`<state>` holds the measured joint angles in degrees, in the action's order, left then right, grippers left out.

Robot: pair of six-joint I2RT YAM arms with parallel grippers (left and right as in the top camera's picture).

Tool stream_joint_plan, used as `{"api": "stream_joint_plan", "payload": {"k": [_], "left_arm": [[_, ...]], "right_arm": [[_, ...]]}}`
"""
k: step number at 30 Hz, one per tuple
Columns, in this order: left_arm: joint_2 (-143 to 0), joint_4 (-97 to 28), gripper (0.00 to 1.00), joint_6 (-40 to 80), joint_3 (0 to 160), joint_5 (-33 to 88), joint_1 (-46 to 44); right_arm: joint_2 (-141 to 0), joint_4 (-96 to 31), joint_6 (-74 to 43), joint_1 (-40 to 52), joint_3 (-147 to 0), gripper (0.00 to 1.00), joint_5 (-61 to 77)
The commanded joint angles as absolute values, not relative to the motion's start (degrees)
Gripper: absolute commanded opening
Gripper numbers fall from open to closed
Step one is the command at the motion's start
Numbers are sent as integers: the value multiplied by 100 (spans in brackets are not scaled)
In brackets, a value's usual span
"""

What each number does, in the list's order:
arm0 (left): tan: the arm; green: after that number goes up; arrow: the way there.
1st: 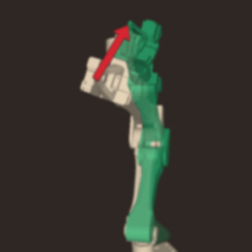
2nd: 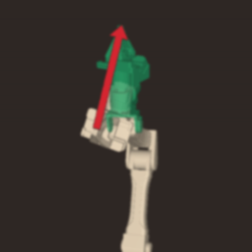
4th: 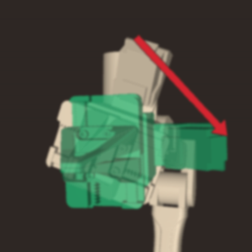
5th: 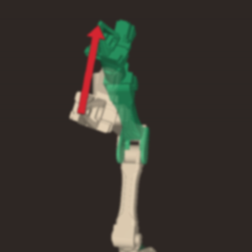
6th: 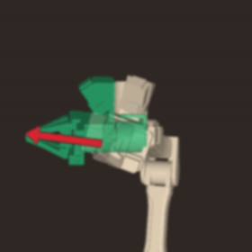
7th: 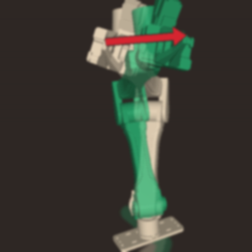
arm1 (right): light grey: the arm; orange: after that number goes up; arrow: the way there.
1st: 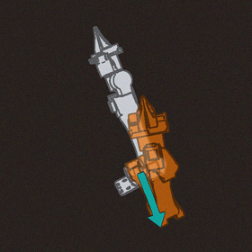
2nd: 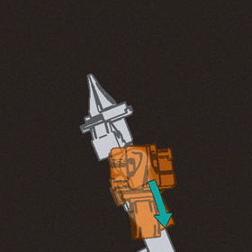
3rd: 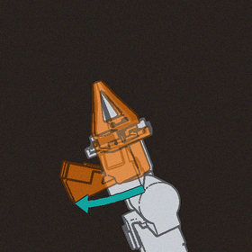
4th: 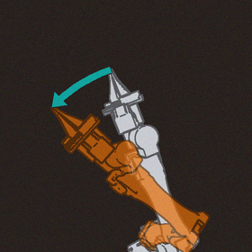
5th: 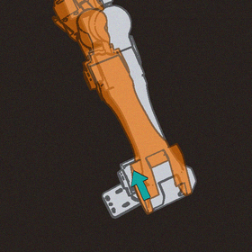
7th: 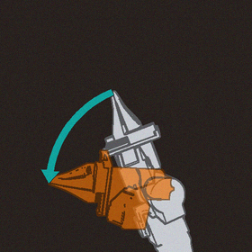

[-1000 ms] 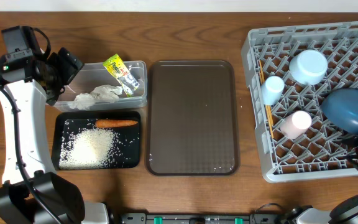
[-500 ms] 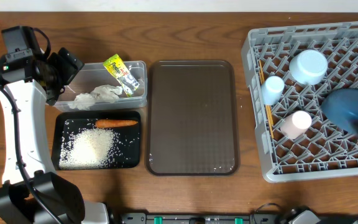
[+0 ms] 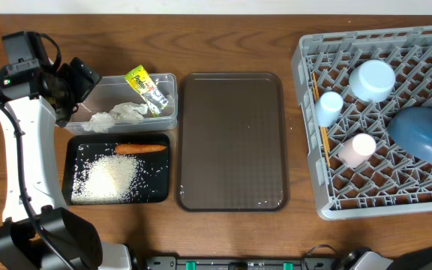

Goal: Sort waste into correct bins and load items into the dishwasher rack
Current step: 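Open the right gripper and release the bowl in the rack, then move the right gripper back over the rack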

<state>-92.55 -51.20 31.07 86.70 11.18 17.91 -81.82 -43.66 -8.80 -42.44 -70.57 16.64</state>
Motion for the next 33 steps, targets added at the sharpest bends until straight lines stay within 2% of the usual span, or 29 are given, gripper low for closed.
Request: {"api": "stream_joint_plan", "payload": {"k": [1,6,9,16,21,24,28,33], "left_arm": [[-9150,-5140,96,3011,8656,1044,1809],[-9150,-5140,96,3011,8656,1044,1809],[-9150,-5140,96,3011,8656,1044,1809],[-9150,-5140,96,3011,8656,1041,1809],[-9150,-5140,96,3011,8656,1044,1809],[-9150,-5140,96,3011,8656,1041,1809],[-9150,-5140,96,3011,8656,1041,1809],[-9150,-5140,96,3011,8656,1044,1809]], "right_arm": [[-8632,-4458,-989,-4202,-7085,23,1372],[-8965,-5153,-1369,-4204,-7085,17,1313],[-8871,-5500,-1444,-4200,-7087,16,1286],[-8429,-5586,-1341,-4110,-7087,26,1393],[-7959,-5645,-158,-3787,-7089,32,2928],[-7636,-5782,346,-3385,-7089,39,3500],[-7380,-5760,705,-2523,-7089,51,3454],[-7467,-5745,760,-1149,-7087,46,2521]]}}
